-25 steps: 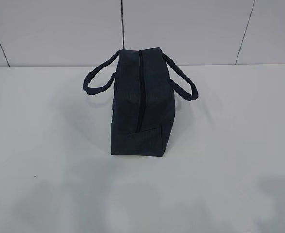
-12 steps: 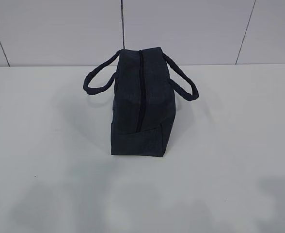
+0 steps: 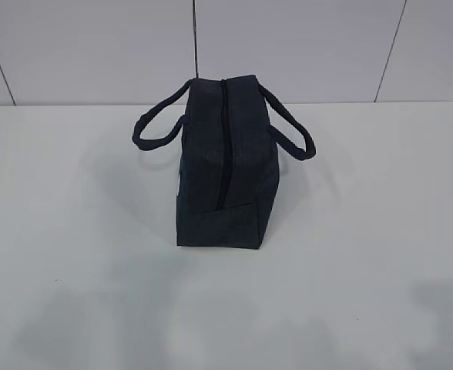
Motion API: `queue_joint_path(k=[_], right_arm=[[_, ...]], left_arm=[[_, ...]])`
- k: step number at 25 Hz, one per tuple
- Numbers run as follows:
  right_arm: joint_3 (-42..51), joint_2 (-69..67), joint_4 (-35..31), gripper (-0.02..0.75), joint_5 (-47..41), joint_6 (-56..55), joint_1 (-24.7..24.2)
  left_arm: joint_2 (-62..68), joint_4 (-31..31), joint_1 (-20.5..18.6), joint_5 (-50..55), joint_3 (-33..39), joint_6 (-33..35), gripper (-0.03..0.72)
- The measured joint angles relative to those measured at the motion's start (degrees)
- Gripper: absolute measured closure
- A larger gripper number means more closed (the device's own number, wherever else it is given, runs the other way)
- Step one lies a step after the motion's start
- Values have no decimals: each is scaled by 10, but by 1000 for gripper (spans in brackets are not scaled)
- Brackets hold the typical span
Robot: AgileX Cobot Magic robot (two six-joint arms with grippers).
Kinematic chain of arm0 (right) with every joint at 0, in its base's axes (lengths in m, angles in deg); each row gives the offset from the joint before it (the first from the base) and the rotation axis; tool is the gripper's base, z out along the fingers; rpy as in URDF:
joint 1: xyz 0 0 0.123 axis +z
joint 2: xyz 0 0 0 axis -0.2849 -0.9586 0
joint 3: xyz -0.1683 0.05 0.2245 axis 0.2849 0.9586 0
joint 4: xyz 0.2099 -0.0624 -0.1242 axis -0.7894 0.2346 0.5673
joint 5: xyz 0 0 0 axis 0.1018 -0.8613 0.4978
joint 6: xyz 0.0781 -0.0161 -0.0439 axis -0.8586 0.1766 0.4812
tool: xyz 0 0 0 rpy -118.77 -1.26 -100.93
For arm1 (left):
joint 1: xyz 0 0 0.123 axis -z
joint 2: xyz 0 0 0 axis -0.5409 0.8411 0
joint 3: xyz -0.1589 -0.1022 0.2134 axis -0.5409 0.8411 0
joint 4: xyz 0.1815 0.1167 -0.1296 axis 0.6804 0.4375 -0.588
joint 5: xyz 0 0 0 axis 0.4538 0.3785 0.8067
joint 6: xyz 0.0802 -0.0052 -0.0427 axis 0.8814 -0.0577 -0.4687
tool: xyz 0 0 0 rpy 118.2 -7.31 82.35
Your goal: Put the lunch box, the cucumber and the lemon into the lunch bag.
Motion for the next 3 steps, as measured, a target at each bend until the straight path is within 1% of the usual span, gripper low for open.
queue_joint_path(k=[3], right_arm=[[0, 0, 0, 482, 0, 0, 0]], left_arm=[[0, 0, 0, 0, 0, 0, 402]])
